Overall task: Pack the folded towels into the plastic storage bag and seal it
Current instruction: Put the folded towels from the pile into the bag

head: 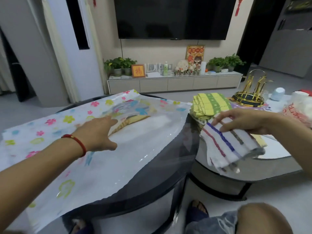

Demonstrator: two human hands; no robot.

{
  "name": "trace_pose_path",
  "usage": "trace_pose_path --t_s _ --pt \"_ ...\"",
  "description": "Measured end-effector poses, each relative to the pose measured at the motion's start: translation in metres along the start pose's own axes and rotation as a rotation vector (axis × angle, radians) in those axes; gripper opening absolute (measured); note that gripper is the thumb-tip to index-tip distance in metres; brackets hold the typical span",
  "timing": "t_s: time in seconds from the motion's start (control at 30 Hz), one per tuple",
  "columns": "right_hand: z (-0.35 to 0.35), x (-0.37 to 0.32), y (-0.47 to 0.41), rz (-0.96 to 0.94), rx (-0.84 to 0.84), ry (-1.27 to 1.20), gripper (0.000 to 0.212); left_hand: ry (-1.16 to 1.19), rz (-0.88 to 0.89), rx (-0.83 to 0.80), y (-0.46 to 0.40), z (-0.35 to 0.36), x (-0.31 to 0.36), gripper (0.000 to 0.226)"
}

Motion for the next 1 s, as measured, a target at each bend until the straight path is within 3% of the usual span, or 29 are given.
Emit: trace_pose_path --t_s 0.13,0.27,0.53,0.67,0.73,0.8,0.93,1.0 --pt "0.073 -0.06 0.022 -0.191 -0.202 -0.128 0.027 0.079 0.077 0.057 -0.004 -0.029 -0.003 0.103" --pt "0.146 -0.113 0.015 -0.237 -0.348 -0.374 0.031 0.066 0.12 0.085 -0.012 -0.058 -0.011 0.113" --pt "0.275 -0.229 -0.064 -0.157 -0.288 -0.814 0.043 0.114 0.108 -0.027 -0.017 -0.087 -0.027 0.121" --pt "0.315 -0.289 -0.1 -0.169 -0.287 -1.144 0.037 0.11 0.147 -0.015 -0.015 -0.095 -0.03 0.113" --pt "0.335 -0.291 -0.115 -0.176 -0.229 -1.174 0.042 0.122 0.136 -0.003 -0.015 -0.1 -0.037 0.116" --pt "0.359 -0.271 -0.13 -0.156 -0.146 -1.053 0.045 0.145 0.125 0.012 -0.015 -0.103 -0.043 0.117" --pt "0.389 -0.228 -0.148 -0.029 -0.16 -1.058 0.048 0.175 0.126 -0.014 -0.011 -0.096 -0.043 0.119" --pt "0.384 -0.225 -0.147 -0.07 -0.168 -0.95 0.056 0.186 0.132 -0.017 -0.01 -0.09 -0.04 0.118"
Point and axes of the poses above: each hand's wrist, its own y-axis away from the middle knuckle, its own z-axis out of the palm, x = y × z, the point moved 9 cm from there along -y, towards the middle knuckle, and after that the axes turned 8 degrees about x, right-handed, at the moved point
